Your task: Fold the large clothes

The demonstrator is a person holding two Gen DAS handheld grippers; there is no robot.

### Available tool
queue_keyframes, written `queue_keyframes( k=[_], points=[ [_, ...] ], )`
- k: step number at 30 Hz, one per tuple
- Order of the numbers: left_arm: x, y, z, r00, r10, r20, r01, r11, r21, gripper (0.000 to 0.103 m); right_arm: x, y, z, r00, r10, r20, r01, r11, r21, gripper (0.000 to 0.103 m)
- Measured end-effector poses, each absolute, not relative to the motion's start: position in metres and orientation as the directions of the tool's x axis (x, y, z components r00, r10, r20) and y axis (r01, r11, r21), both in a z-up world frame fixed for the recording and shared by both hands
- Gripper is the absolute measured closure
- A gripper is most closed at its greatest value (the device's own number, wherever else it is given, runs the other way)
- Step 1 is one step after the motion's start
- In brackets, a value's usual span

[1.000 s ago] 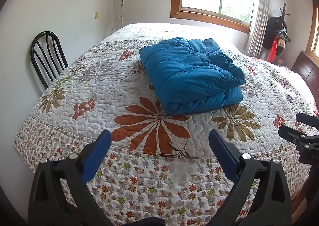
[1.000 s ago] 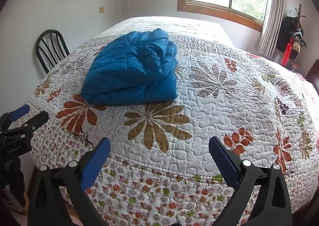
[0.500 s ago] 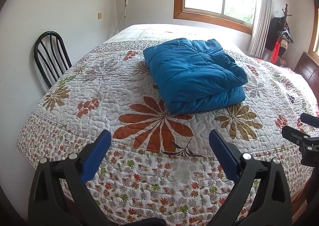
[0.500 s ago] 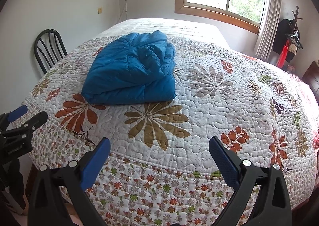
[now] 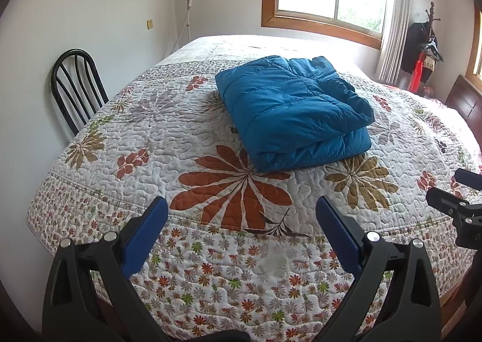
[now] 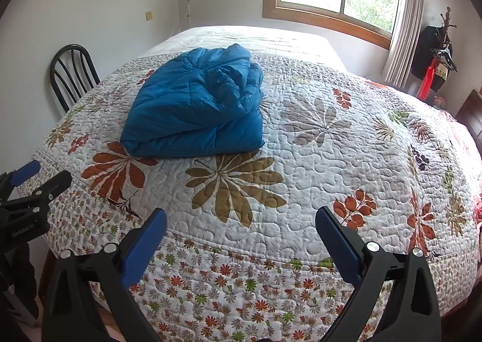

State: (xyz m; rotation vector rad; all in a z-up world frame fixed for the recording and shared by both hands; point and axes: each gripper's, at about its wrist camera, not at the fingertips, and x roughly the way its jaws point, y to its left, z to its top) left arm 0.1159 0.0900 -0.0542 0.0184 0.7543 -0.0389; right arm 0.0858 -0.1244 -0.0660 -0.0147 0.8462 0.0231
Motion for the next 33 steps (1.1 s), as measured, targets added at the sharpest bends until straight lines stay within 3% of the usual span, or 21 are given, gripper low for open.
queue_keyframes(
  k=[33],
  points=[
    [0.1220, 0.0872, -0.0583, 0.710, -0.058, -0.702, 0.062, 0.998, -0.019, 0.004, 0.0899, -0.1253, -0.0675, 0.660, 0.026, -0.751, -0.040, 0.999, -0.001, 0.004]
  ],
)
